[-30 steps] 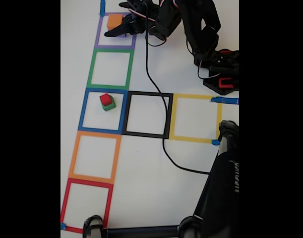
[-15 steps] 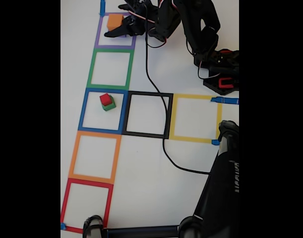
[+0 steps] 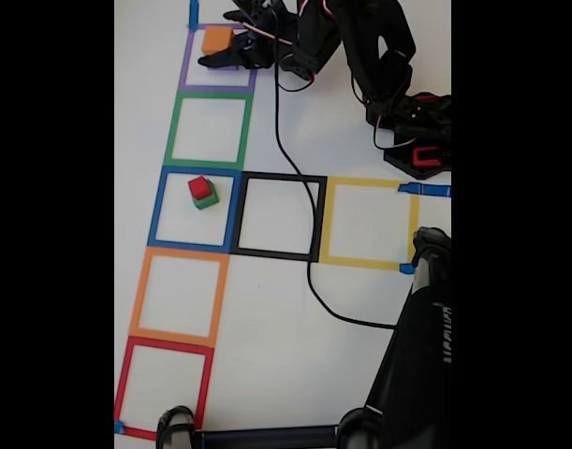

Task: Tower of hanoi

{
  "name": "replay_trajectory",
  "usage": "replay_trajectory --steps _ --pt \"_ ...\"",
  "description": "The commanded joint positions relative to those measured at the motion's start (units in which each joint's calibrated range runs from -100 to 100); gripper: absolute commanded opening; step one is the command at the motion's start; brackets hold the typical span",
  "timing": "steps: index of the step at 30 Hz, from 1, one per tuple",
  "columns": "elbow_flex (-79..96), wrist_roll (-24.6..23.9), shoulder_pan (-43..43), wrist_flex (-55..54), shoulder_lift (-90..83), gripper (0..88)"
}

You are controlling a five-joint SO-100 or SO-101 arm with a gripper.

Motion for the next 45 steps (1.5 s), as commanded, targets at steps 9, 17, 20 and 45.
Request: replay_trajectory --steps 9,17,20,45 --pt "-0.94 0.54 -1.87 -2.09 0.49 31.6" --pt "-0.85 0.54 -2.35 -2.57 0.81 27.5" --pt "-0.85 0.54 -2.64 -2.57 0.89 27.3" --pt "-0.85 0.54 -3.69 -3.22 1.62 11.8"
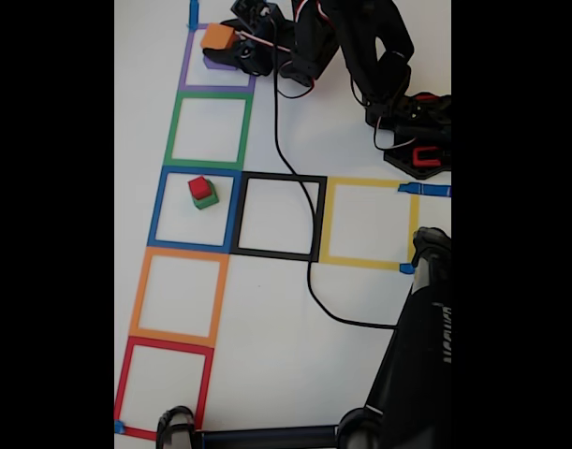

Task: Tower of hanoi

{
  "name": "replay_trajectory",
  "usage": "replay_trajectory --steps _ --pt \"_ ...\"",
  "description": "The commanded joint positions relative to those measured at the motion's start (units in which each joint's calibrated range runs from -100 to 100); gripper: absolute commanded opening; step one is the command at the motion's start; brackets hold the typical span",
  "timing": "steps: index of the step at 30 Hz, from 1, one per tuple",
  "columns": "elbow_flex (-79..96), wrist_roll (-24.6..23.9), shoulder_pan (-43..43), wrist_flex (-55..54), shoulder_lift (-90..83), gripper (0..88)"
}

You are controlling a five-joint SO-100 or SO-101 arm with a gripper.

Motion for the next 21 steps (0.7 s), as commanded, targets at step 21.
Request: replay_trajectory --steps 21 --pt "5.6 0.72 -4.65 15.96 -21.88 6.0"
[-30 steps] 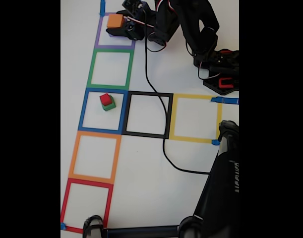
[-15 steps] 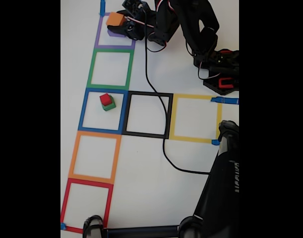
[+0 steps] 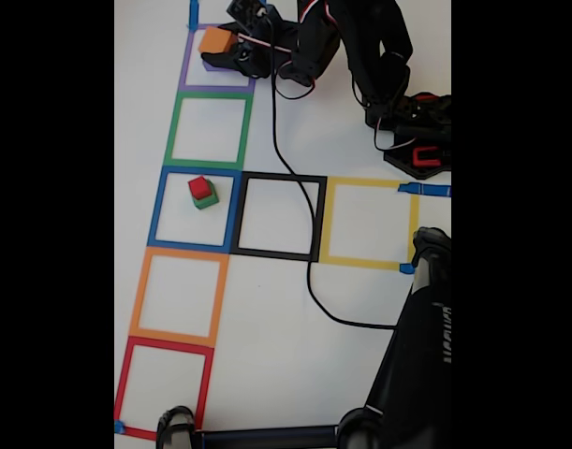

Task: Tower of hanoi

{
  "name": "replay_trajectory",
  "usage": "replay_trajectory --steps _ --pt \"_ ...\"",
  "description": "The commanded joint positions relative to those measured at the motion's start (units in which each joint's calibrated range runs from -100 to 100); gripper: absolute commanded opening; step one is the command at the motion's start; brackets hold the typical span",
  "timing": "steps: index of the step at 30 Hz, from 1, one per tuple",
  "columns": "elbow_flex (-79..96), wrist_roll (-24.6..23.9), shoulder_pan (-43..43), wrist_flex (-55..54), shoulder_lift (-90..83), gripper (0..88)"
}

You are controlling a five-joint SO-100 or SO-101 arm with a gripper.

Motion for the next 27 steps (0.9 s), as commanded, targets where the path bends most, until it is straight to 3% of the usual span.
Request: replay_trajectory --steps 1,6,15,21,27 --pt "1.09 0.54 -1.55 11.06 -14.31 6.0" --pt "-1.55 0.54 -2.89 35.11 -31.75 5.9" --pt "-25.64 0.54 -4.62 93.65 -53.87 5.8" --pt "-49.64 0.54 -8.64 123.61 -55.81 5.6" --pt "-74.73 0.54 -13.82 143.45 -50.56 5.4"
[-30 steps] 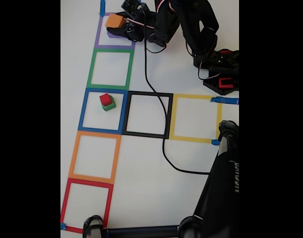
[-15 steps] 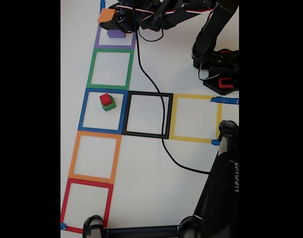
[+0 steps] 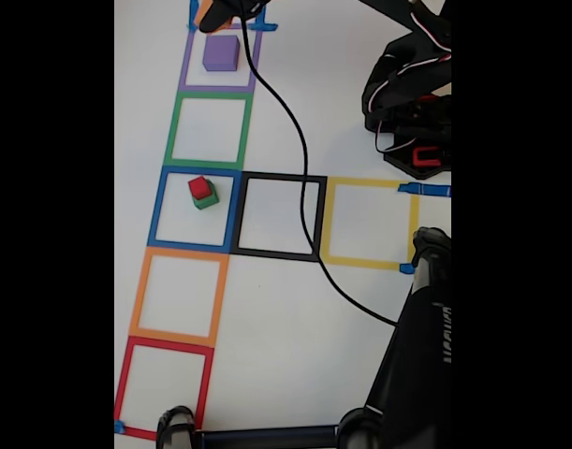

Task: Tower of hanoi

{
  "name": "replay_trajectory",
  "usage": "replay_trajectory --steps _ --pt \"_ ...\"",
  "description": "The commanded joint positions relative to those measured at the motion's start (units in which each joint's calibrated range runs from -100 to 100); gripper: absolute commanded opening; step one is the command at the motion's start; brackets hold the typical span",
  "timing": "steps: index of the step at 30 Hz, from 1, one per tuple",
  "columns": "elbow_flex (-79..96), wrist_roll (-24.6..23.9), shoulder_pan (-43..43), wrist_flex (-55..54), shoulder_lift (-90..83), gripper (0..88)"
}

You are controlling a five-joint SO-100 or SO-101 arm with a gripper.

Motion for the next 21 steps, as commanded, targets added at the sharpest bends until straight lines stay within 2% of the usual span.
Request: replay_trajectory --steps 1,5,8,15,21 --pt "-18.85 0.0 -3.0 12.38 2.26 5.3" --pt "-21.75 0.0 -4.73 16.02 2.02 5.3" --pt "-16.85 0.0 -5.49 14.81 0.16 5.3" --pt "10.06 0.0 -6.93 -5.6 -7.51 5.3" --pt "35.61 0.0 -7.8 -31.18 -10.41 5.4"
